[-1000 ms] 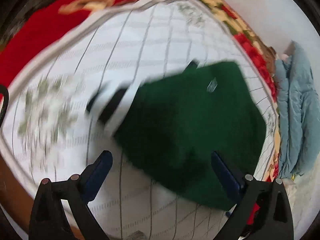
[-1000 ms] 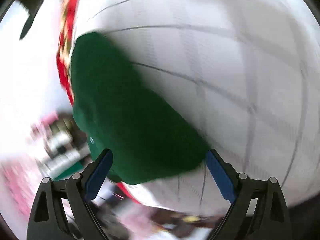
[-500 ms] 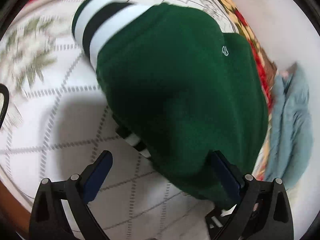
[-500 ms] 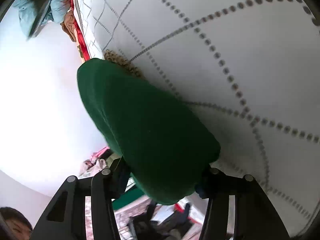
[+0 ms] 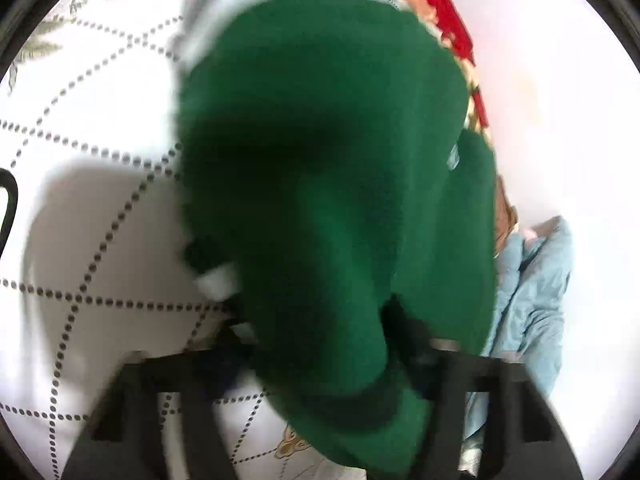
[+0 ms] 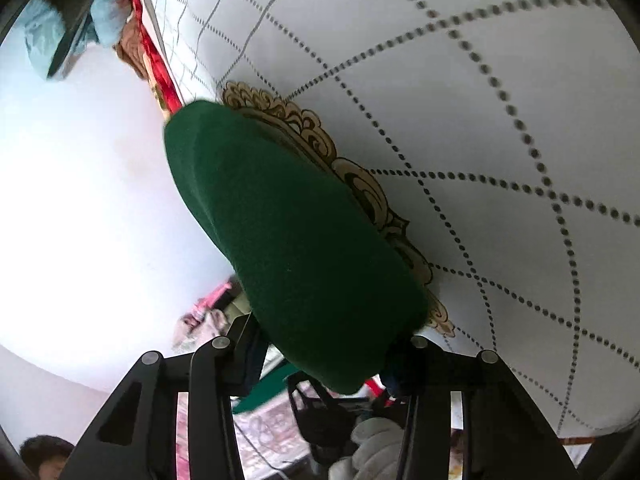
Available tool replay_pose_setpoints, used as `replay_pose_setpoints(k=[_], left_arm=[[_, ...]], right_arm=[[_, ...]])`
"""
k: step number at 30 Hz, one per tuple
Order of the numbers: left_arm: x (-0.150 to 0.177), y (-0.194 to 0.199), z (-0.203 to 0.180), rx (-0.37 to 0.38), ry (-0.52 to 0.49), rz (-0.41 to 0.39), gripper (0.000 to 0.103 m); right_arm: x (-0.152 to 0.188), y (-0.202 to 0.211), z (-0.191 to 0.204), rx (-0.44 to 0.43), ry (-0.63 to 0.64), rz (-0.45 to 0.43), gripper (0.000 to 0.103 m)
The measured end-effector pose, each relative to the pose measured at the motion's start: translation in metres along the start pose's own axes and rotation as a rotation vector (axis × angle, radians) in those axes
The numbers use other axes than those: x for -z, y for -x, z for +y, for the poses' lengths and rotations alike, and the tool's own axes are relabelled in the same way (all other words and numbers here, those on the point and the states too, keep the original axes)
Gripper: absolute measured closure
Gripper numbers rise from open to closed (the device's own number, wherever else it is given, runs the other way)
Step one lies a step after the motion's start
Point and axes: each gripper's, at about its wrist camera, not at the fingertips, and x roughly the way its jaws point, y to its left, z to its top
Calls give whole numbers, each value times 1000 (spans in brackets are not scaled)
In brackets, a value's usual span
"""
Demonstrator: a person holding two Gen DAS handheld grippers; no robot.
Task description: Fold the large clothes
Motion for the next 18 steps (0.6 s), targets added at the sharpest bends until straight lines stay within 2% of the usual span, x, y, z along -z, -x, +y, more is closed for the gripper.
replay_pose_setpoints(k=[2, 4, 5, 6, 9, 12, 13, 14, 15, 16, 17, 18], left_arm=[[-2, 5, -12, 5, -24, -8, 67], [-1, 8, -25, -8, -72, -12, 70], [-1, 10, -31, -11, -86, -6, 71], [-1, 11, -34, -11, -92, -2, 71], [2, 17, -36, -16, -94, 12, 71], [6, 19, -36, -14, -88, 17, 71], [6, 19, -36, -8, -90, 20, 71], [9, 16, -41, 0, -94, 23, 71], [9, 14, -42, 7, -97, 18, 71], [9, 13, -42, 22, -92, 21, 71], [8, 16, -38, 33, -86, 27, 69], [6, 15, -35, 44, -73, 34, 68]], right_arm=[[-10, -2, 3, 14, 32, 16, 54], [-15, -6, 12, 82, 85, 29, 37], [-16, -6, 15, 115, 119, 27, 24], [-18, -7, 18, 124, 148, 30, 16], [-25, -18, 13, 127, 190, 9, 8], [-35, -39, 13, 56, 209, -4, 7], [-36, -45, 17, 42, 213, -11, 7], [-36, -53, 21, 22, 210, -28, 23], [-36, -57, 23, 15, 200, -35, 47], [-38, -61, 24, -30, 174, -31, 51], [-39, -62, 28, -56, 162, -27, 58], [-38, -61, 34, -65, 171, -20, 60]])
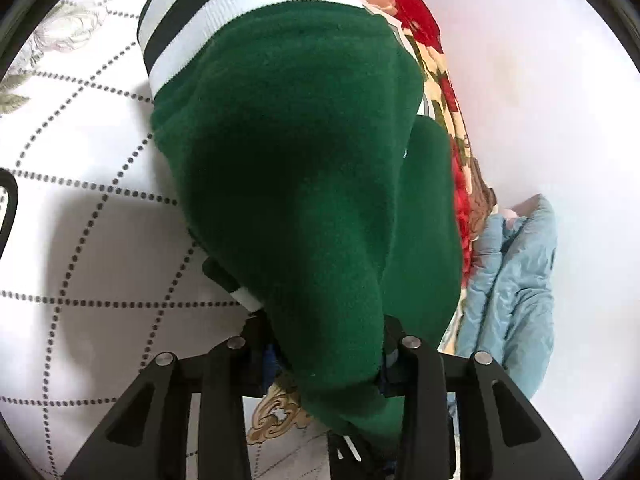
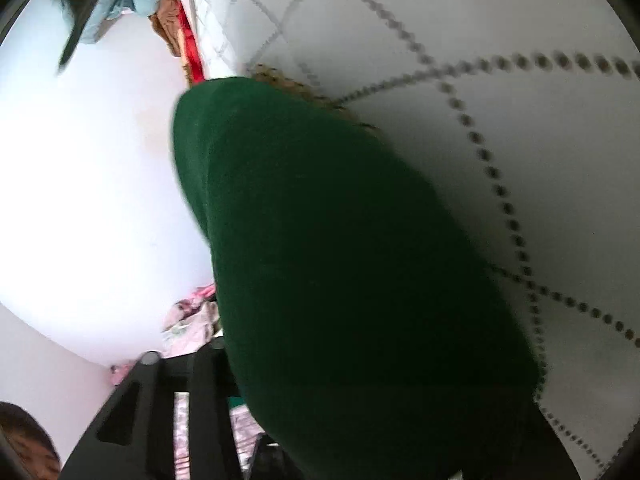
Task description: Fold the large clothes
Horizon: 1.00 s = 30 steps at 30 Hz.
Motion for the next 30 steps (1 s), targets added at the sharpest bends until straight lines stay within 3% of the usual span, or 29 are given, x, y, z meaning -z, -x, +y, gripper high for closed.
replay_pose_setpoints(k=[2, 8, 10, 11, 13, 14, 15, 16, 17, 18, 20, 21, 30], left_arm=[[-2, -3, 8, 25, 24, 0, 54], [-16, -34, 26, 66, 60, -12, 35], [-19, -39, 20, 54, 31, -56, 39], [-19, -38, 17, 52, 12, -63, 55], [-19, -36, 4, 61, -38, -53, 66], [-18, -35, -1, 55, -56, -50, 68], [-16, -33, -6, 46, -76, -48, 69], [-14, -31, -11, 43, -99, -44, 70], [-14, -31, -14, 39, -103, -42, 70], [-14, -30, -17, 39, -101, -40, 71], [-17, -26, -27, 29, -118, -51, 72], [-19, -24, -35, 27, -130, -58, 72], [-29, -3, -122, 80, -230, -72, 72]], right_arm=[[2, 0, 11, 1, 6, 26, 62], [1, -6, 20, 55, -9, 82, 63], [-1, -9, 23, 70, -1, 85, 63], [-3, -13, 25, 77, 14, 87, 62], [-10, -20, 31, 93, 55, 67, 44], [-14, -23, 31, 112, 65, 47, 15], [-21, -26, 30, 96, 60, 9, 7], [-23, -29, 33, 72, 48, -9, 6], [-26, -33, 32, 45, 27, -41, 6], [-28, -36, 34, 9, 30, -65, 20], [-31, -41, 41, 19, 47, -76, 51], [-32, -42, 45, -4, 42, -75, 57], [-35, -42, 148, -40, 195, -56, 64]])
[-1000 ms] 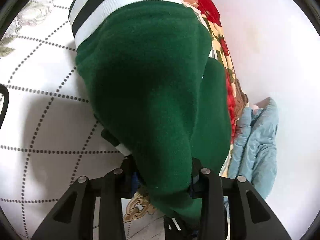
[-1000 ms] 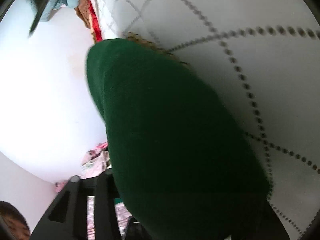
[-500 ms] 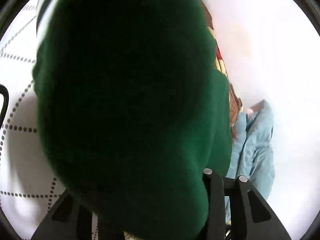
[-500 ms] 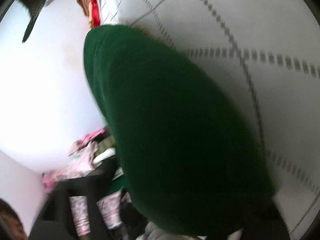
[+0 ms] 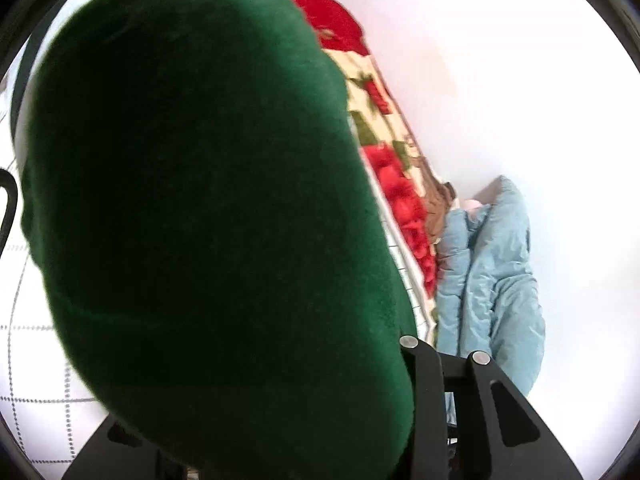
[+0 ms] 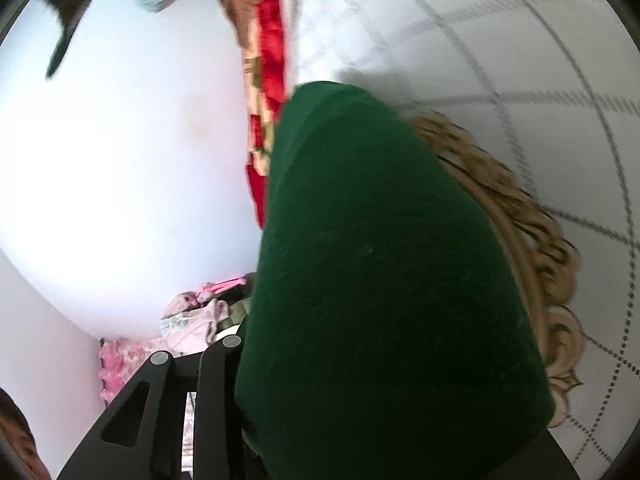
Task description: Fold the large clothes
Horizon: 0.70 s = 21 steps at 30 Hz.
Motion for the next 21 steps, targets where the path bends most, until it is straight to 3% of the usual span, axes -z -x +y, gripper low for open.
replay_pose_setpoints(k=[6, 10, 16, 21], left_arm=[[-25, -22, -61, 35, -28, 3, 72], [-42, -56, -109, 82, -58, -5, 72], [-75, -139, -165, 143, -89, -5, 71], [-105, -216, -178, 171, -80, -6, 72]], right_arm=[[-44, -6, 76, -17, 75, -17, 64], [-83, -17, 115, -50, 114, -31, 64], [-176, -50, 166, -78, 189, -68, 64], [-251, -97, 179, -79, 230, -74, 64]])
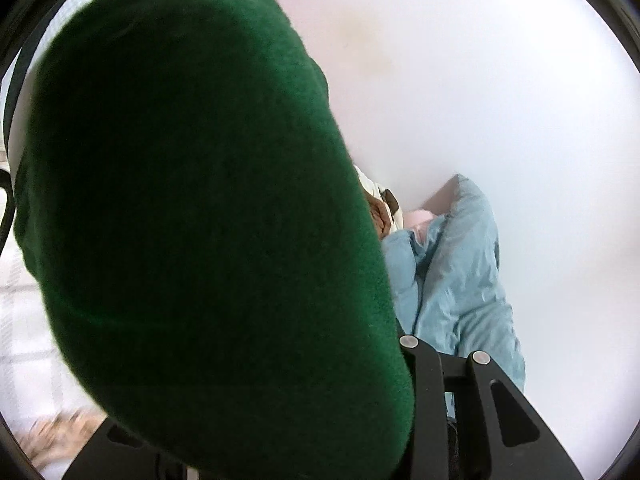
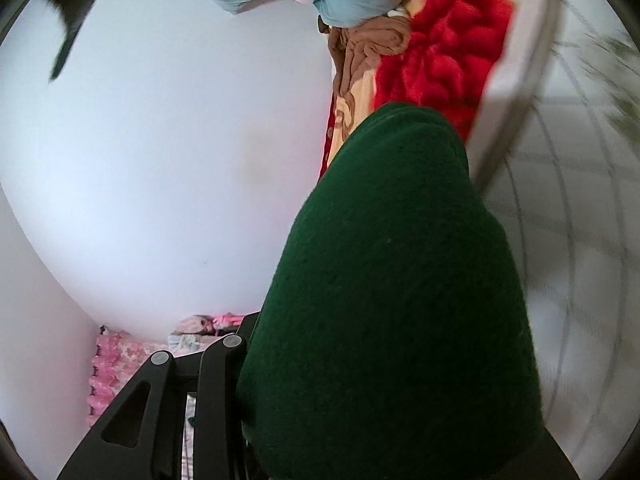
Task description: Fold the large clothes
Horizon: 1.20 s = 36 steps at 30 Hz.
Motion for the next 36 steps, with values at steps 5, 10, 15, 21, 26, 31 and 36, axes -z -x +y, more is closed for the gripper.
replay_pose_setpoints(k=[5, 10, 15, 21, 26, 31, 36], left_arm=[[-16, -64, 21, -15, -20, 6, 72], [0, -65, 39, -59, -83, 51, 70], [34, -39, 72, -149, 0, 161, 60], [57, -1, 86, -223, 76, 214, 38], [51, 20, 48, -401, -148, 212, 22], [58, 38, -33, -600, -518, 166, 1], [32, 56, -70, -686, -670, 133, 1]], right_arm=[[-43, -51, -37, 22, 13, 24, 65], [-49, -70, -82, 80, 27, 100, 65], [-30, -54, -116, 200, -50, 148, 49], [-14, -32, -125, 395, -81, 205, 33], [6, -17, -77, 676, 155, 225, 9], [54, -6, -4, 1006, 519, 231, 0], [103, 19, 75, 1174, 751, 179, 0]])
